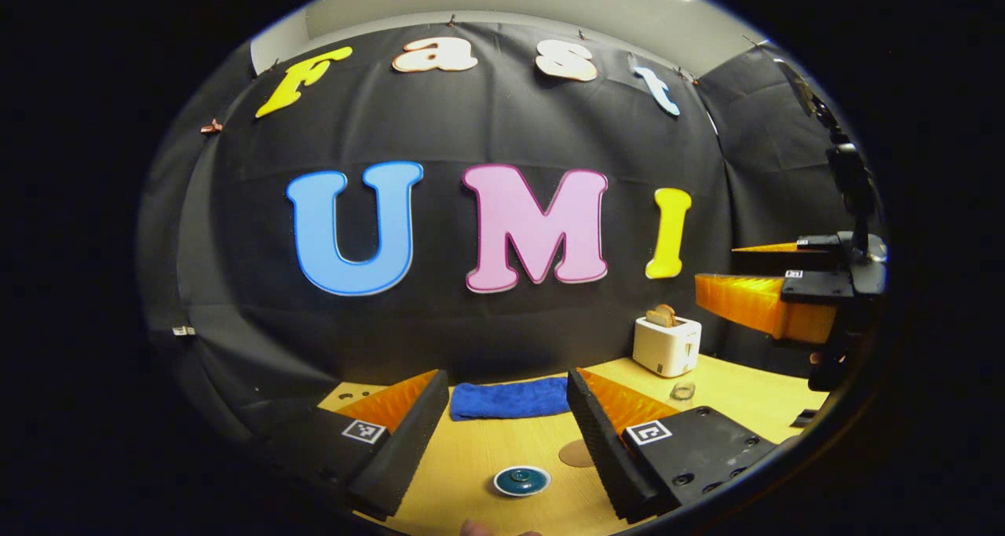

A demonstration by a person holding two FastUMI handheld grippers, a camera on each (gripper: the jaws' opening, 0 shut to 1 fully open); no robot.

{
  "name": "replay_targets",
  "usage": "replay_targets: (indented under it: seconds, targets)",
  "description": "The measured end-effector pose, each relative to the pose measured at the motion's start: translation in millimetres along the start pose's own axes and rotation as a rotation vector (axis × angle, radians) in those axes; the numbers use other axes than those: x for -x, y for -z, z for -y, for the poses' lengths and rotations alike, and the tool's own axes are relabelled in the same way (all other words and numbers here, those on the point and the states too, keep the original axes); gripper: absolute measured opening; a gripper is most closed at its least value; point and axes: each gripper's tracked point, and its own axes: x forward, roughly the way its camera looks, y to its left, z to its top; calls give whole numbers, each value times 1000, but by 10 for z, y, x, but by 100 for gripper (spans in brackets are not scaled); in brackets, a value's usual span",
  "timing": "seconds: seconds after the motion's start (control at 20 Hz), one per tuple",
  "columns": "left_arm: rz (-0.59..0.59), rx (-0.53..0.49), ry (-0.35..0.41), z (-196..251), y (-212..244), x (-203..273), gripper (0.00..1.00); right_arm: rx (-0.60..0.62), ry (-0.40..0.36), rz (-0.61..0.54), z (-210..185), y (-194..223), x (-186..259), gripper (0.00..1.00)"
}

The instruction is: Open the teacup lid with one hand, grasp the water bottle and pour water into the teacup with the other hand; after pouring, place the water bottle on the coaster and then close the teacup lid.

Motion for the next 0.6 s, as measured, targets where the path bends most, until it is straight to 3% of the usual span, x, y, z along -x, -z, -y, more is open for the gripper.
replay_targets:
  seconds: [0.15,0.3,0.6]
  targets:
    - [-43,-4,14,127,657,-226,95,-15,-1,-56,-28,605,10,98]
    - [-70,3,-31,69,1156,-356,94,-3,-10,-88,-63,1062,80,98]
    - [-147,16,-39,108,1906,-595,90,30,-21,-111,-95,1549,164,96]
